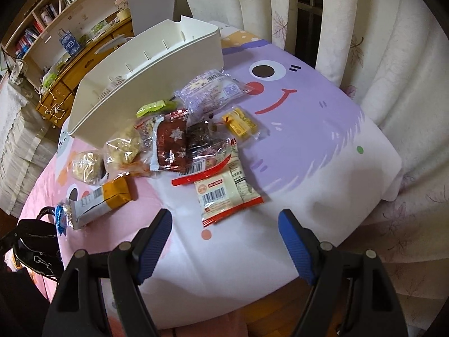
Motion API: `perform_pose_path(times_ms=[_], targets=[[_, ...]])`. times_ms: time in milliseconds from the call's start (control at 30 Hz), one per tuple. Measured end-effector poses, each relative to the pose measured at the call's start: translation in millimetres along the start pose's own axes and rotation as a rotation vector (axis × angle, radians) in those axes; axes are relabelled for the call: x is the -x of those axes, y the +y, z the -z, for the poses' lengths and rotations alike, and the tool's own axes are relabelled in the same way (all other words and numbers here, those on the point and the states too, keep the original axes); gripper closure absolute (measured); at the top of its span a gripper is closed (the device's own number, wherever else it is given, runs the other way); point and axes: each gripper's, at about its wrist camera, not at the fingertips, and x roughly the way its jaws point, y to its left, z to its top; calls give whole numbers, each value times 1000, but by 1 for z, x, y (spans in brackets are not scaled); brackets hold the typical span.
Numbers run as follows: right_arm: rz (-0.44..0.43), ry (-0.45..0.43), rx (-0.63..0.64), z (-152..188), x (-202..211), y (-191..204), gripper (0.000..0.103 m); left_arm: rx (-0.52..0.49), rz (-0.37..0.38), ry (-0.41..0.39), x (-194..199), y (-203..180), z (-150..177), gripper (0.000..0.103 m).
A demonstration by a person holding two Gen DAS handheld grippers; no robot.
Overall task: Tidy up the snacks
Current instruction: 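Withdraw both tools from the tray toward the remaining snacks, then grasp the blue foil wrapper with left tool while right tool grasps the cream wafer pack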
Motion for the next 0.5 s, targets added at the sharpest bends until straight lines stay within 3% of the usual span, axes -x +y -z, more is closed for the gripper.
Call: perform_pose_path(times_ms=[267,500], targets=[[8,20,78,-9,-19,8,24,-2,-50,77,-41,10,-13,23],[70,80,123,-13,-45,14,24,8,-73,150,-77,18,-20,23]])
